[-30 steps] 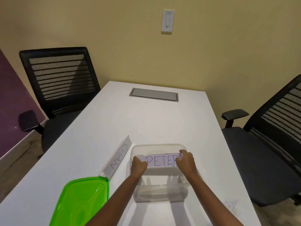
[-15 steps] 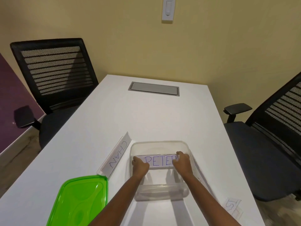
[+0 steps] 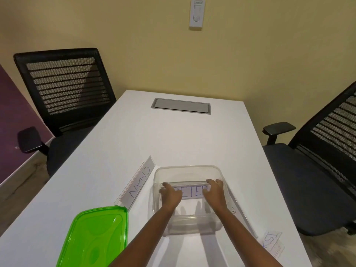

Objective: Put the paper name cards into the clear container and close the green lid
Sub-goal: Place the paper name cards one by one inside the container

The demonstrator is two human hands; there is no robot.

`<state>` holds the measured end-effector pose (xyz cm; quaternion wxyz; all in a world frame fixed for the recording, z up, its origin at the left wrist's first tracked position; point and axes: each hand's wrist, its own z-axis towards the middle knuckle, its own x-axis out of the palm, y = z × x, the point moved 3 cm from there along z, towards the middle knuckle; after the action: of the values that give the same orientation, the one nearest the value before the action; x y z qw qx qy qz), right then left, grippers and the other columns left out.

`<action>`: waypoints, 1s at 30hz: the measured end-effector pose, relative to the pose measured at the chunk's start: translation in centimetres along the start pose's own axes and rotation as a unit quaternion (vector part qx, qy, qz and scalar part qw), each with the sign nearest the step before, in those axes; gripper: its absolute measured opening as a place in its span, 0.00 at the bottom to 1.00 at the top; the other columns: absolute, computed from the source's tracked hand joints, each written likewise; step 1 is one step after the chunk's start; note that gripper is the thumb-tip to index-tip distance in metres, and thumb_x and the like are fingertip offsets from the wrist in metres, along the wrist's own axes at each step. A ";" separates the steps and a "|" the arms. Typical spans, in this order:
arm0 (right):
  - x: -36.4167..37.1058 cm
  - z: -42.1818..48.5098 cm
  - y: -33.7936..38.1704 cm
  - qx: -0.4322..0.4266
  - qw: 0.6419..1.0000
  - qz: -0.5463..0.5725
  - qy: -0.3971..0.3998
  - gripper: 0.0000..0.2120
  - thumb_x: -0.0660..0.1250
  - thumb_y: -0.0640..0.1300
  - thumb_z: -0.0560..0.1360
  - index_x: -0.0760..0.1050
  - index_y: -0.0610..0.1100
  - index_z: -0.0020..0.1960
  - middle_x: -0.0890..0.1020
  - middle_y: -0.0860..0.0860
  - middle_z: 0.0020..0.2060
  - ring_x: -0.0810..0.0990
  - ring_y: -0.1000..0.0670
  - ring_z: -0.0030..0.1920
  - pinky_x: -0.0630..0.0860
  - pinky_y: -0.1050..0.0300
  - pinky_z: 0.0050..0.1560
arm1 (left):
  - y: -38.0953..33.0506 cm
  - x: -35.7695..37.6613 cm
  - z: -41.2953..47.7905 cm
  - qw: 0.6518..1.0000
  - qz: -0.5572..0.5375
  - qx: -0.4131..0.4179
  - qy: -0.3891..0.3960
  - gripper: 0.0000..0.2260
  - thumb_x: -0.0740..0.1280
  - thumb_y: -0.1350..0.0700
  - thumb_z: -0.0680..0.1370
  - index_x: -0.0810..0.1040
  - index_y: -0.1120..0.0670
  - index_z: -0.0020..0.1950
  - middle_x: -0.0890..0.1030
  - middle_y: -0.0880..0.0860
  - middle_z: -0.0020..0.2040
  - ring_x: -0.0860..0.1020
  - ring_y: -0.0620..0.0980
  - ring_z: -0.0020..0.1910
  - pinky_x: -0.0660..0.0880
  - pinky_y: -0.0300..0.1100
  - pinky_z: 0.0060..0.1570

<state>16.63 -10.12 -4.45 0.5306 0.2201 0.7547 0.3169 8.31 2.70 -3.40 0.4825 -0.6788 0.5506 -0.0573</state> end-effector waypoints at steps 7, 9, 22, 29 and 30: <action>-4.0 -3.0 -0.8 -0.101 0.991 0.020 -0.081 0.15 0.58 0.28 0.74 0.77 0.35 0.56 0.73 0.41 0.61 0.74 0.44 0.63 0.71 0.53 0.65 | -0.4 1.7 -3.9 0.982 0.053 0.176 -0.037 0.24 0.56 0.62 0.80 0.54 0.58 0.76 0.53 0.58 0.78 0.62 0.55 0.75 0.67 0.43 0.68; -5.2 -4.2 -1.6 -0.115 0.987 0.019 -0.111 0.15 0.58 0.27 0.73 0.78 0.35 0.54 0.76 0.41 0.58 0.76 0.45 0.60 0.72 0.56 0.62 | -0.2 2.6 -5.3 0.969 0.080 0.233 -0.038 0.24 0.56 0.62 0.80 0.56 0.56 0.76 0.53 0.55 0.78 0.62 0.53 0.75 0.67 0.42 0.68; -8.8 -11.2 -10.2 0.006 0.978 0.007 -0.207 0.10 0.66 0.36 0.74 0.77 0.41 0.55 0.75 0.43 0.62 0.75 0.45 0.61 0.75 0.56 0.58 | 3.4 10.2 -11.5 0.876 0.259 0.397 0.092 0.21 0.54 0.55 0.81 0.60 0.53 0.75 0.62 0.50 0.76 0.63 0.46 0.74 0.64 0.40 0.72; -7.3 -13.7 -12.8 0.176 0.971 0.061 -0.147 0.28 0.62 0.47 0.77 0.57 0.41 0.73 0.66 0.39 0.70 0.72 0.38 0.65 0.75 0.47 0.61 | 6.5 13.7 -13.2 0.871 0.340 0.264 0.236 0.25 0.53 0.49 0.82 0.55 0.58 0.76 0.64 0.59 0.74 0.66 0.55 0.72 0.63 0.46 0.71; -7.0 -13.9 -12.9 0.196 0.967 0.085 -0.139 0.28 0.62 0.47 0.77 0.56 0.41 0.73 0.67 0.39 0.69 0.72 0.37 0.64 0.75 0.47 0.60 | 6.8 13.8 -13.4 0.870 0.344 0.256 0.244 0.25 0.52 0.49 0.82 0.55 0.59 0.76 0.64 0.59 0.74 0.65 0.55 0.72 0.62 0.45 0.71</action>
<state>5.97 -27.27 -5.76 0.5479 0.4252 0.6994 0.1726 0.81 -15.79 -7.49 0.4785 -0.2637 0.8155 -0.1908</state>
